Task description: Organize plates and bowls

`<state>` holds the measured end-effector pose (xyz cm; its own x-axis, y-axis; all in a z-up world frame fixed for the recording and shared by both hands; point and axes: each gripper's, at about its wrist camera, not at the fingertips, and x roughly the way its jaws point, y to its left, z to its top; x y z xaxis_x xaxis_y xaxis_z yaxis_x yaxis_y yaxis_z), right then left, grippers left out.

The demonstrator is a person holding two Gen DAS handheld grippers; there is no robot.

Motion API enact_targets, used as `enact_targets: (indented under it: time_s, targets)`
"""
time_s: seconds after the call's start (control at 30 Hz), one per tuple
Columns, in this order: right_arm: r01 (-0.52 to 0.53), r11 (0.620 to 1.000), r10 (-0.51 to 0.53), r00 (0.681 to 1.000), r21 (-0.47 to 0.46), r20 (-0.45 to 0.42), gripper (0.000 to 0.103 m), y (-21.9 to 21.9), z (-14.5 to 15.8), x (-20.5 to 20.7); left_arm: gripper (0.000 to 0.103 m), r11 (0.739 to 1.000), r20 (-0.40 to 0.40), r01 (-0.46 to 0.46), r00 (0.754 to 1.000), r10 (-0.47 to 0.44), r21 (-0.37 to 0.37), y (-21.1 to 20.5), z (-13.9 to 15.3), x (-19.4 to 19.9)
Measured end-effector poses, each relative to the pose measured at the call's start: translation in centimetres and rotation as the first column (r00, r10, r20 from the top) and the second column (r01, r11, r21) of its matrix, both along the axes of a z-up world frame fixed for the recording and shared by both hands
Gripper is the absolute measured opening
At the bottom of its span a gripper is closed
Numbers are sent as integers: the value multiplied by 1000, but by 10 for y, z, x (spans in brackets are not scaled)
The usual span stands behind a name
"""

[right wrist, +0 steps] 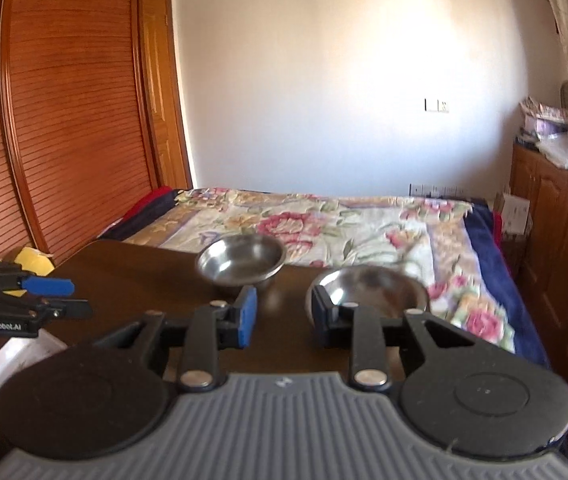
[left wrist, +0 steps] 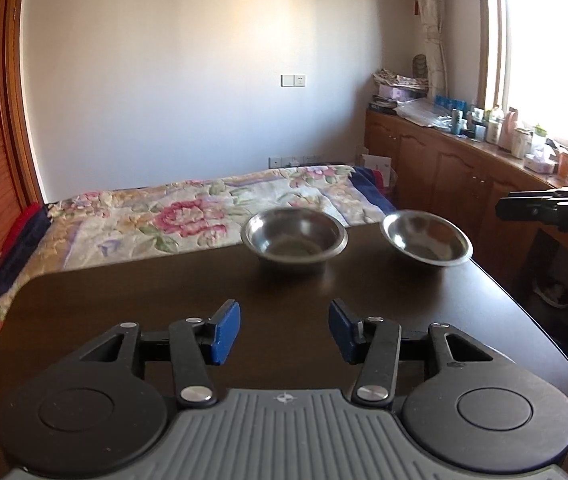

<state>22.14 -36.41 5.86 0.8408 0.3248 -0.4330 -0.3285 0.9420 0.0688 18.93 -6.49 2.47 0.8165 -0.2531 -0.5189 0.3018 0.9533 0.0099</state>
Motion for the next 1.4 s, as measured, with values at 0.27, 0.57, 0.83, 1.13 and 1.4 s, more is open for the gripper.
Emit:
enact_targets:
  time_s: [0.27,0.57,0.83,1.13,1.4]
  targets:
    - [-35,999,34,998,-15,-54,32,-5,-9,58,57,1000,-25,-26,999,26,14,-4,-2,55]
    - [-100,995,97,986,-17,-137,41,12,-26,108,57,999,-54,-35,998,36,20,-13,-15,98]
    - [-132,991,126,966,-13,-226,41,32,-44,146,56,999,-72,-51,996,52,15,-19,-24,131]
    - [-126,992,118,951,-10,-286,41,47,-53,166,51,998,-130,-67,989,64,-20,-20,-36,158]
    - [-144,989,130,938,-21,-322,41,56,-57,174,49,998,-153,-59,987,53,-37,-22,-41,164]
